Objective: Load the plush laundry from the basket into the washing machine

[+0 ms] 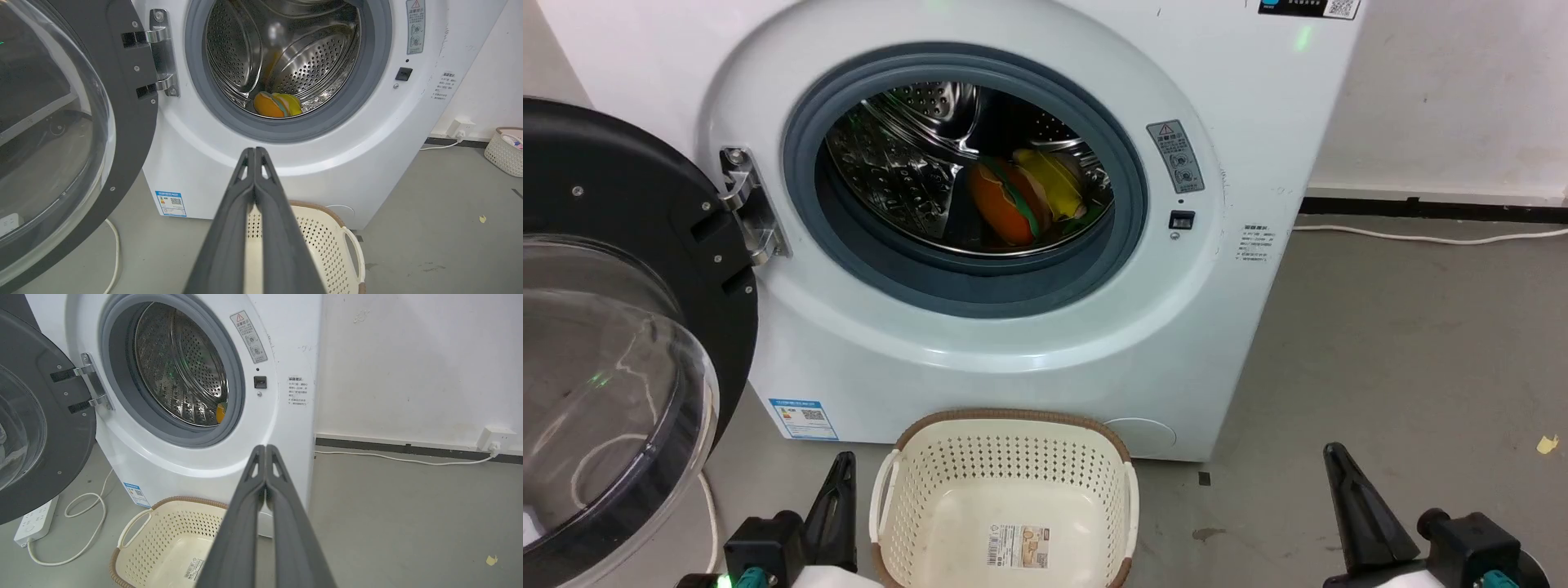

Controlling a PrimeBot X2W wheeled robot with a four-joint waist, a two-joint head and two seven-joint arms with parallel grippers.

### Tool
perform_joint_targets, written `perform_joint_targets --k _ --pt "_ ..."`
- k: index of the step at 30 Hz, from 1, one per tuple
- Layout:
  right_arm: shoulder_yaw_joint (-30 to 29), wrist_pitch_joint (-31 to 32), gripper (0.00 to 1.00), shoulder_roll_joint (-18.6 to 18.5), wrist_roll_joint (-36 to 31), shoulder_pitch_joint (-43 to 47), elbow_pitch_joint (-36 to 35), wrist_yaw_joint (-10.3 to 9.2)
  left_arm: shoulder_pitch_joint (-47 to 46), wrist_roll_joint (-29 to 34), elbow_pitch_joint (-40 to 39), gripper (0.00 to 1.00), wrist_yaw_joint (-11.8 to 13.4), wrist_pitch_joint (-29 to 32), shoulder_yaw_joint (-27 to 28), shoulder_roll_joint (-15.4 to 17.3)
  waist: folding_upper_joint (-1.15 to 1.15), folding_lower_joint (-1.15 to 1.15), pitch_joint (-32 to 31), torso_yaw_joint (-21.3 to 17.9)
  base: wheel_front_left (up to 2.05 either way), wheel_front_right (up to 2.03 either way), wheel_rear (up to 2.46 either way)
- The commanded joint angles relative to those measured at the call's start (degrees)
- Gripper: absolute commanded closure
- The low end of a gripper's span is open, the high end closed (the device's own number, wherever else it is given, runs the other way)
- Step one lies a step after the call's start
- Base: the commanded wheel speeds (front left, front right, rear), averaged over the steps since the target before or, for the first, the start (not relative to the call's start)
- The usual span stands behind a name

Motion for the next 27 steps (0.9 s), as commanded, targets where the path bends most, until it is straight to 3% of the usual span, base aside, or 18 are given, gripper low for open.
perform_joint_targets --k 1,27 --pt "-0.2 0.3 1.0 0.0 -0.5 -1.2 0.1 0.01 -0.7 0.6 -0.5 1.0 -0.2 0.3 0.4 -0.3 0.0 0.0 0.0 0.0 0.0 0.0 0.0" --pt "-0.8 3.3 1.0 0.0 -2.5 -2.9 0.3 0.02 -1.6 4.1 -1.9 1.0 -0.9 3.3 2.1 -1.5 0.0 0.0 0.3 -0.5 0.0 0.0 0.0"
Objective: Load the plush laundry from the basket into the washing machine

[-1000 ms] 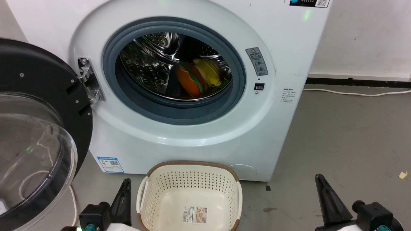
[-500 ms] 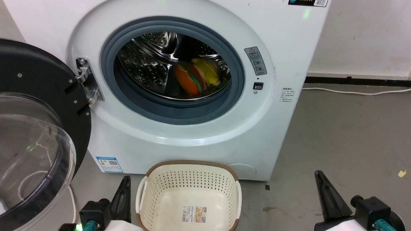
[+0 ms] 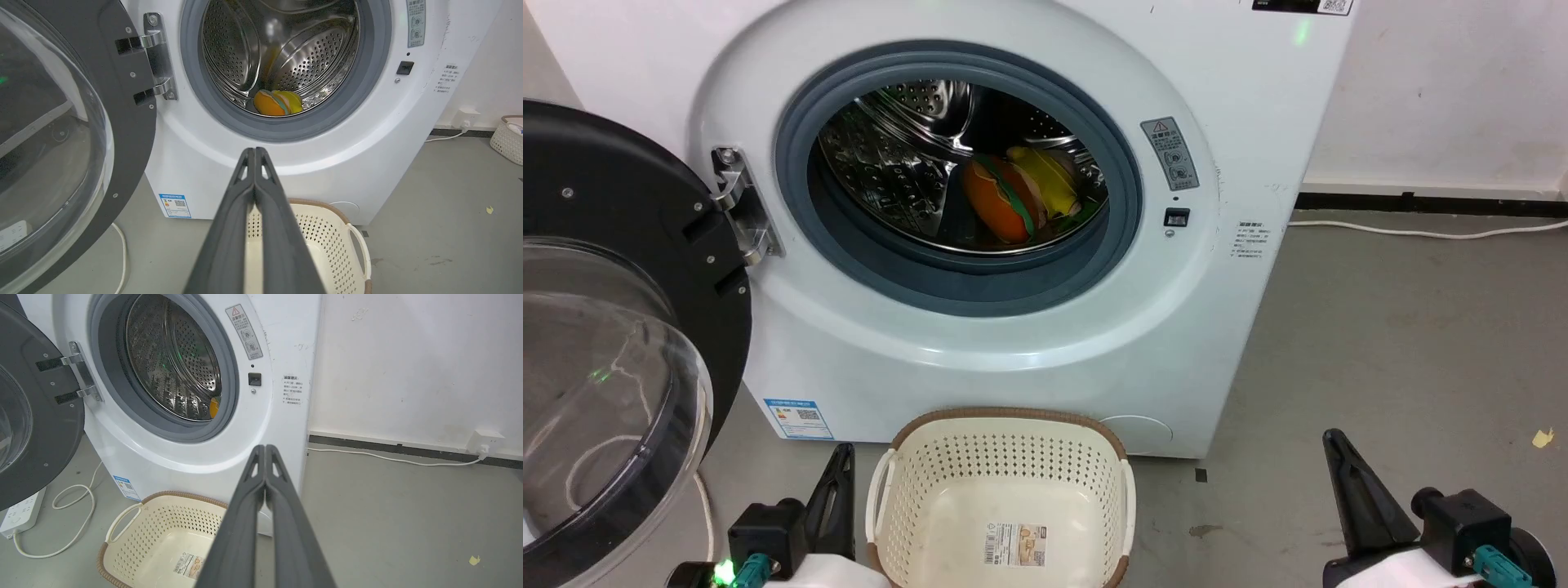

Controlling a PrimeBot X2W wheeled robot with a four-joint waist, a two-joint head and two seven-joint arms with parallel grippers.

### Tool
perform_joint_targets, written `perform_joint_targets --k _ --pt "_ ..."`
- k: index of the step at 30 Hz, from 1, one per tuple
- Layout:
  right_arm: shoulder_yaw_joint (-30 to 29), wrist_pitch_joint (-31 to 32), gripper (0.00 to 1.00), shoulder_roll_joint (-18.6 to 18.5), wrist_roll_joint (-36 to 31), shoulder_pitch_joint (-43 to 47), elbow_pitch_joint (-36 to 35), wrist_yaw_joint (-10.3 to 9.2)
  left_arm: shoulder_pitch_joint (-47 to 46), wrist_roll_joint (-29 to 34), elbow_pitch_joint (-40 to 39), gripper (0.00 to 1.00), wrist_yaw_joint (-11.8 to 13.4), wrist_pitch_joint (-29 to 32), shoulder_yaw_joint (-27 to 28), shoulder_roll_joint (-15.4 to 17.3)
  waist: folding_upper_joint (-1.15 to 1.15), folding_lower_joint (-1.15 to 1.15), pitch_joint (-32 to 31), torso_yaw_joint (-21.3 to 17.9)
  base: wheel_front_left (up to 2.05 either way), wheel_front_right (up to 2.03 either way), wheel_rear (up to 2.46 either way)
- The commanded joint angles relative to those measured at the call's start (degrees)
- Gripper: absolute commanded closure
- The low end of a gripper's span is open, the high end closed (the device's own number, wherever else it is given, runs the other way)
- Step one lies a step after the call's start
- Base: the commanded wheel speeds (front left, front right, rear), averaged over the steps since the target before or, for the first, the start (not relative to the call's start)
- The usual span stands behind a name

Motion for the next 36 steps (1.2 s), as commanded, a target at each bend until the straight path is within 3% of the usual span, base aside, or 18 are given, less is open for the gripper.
perform_joint_targets --k 1,36 --pt "-0.2 0.3 1.0 0.0 -0.4 -0.9 0.2 0.02 -1.1 0.7 -0.5 1.0 -0.3 0.3 0.4 -0.4 0.0 0.0 0.0 0.0 0.0 0.0 0.0" --pt "-1.2 4.5 1.0 0.0 -3.0 -3.3 0.4 0.03 -2.4 5.4 -2.4 1.0 -1.2 4.4 2.7 -2.1 0.0 0.0 0.4 -0.7 0.0 0.0 0.0"
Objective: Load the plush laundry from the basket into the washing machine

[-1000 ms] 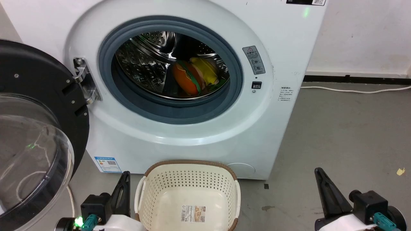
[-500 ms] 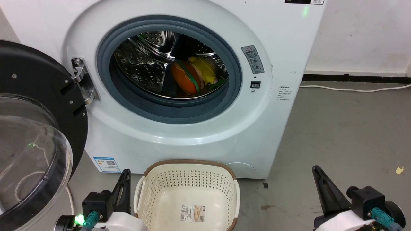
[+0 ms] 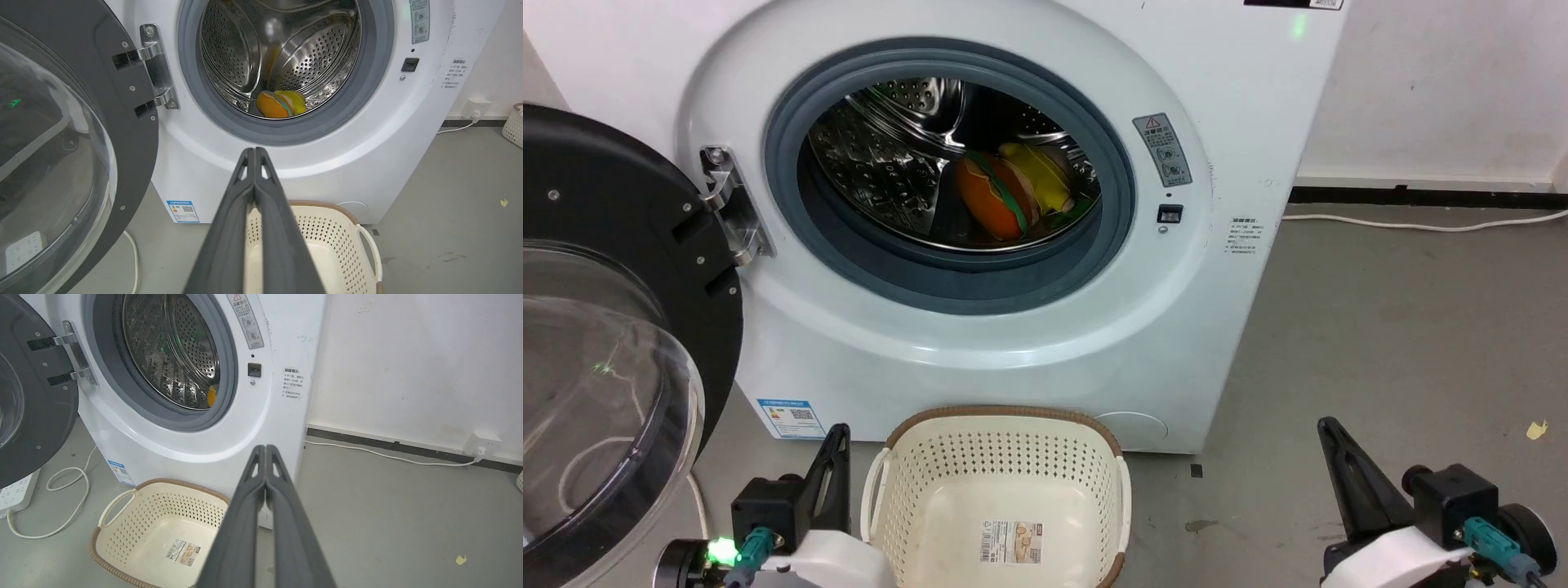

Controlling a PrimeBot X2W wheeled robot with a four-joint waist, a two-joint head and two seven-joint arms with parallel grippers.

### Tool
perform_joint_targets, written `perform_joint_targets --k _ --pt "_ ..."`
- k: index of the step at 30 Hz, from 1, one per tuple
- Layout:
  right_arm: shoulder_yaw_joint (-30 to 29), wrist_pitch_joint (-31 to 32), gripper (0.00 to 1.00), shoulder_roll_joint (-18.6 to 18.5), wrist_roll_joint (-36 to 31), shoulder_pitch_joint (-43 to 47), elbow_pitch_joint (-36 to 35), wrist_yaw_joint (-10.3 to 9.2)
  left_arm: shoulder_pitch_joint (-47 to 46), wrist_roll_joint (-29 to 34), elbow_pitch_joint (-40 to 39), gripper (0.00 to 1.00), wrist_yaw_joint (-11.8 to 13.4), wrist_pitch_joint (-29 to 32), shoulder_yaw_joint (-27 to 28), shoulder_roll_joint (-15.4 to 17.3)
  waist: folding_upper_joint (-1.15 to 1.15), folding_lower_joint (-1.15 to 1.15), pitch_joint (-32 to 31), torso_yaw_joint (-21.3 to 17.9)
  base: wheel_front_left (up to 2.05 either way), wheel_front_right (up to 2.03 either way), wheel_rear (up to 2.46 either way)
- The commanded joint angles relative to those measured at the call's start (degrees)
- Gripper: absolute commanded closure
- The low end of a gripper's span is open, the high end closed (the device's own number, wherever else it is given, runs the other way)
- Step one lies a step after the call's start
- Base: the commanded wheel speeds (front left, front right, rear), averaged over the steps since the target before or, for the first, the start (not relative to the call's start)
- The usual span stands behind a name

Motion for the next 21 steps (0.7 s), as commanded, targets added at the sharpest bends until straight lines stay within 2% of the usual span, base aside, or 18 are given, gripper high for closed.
perform_joint_targets --k 1,21 --pt "-0.1 0.3 1.0 0.0 -0.5 -1.2 0.2 0.03 -1.0 0.6 -0.5 1.0 -0.3 0.3 0.3 -0.4 0.0 0.0 0.0 0.0 0.0 0.0 0.0" --pt "-0.6 2.5 1.0 0.0 -1.9 -2.4 0.3 0.03 -1.7 3.2 -1.5 1.0 -0.8 2.5 1.5 -1.3 0.0 0.0 0.2 -0.4 0.0 0.0 0.0"
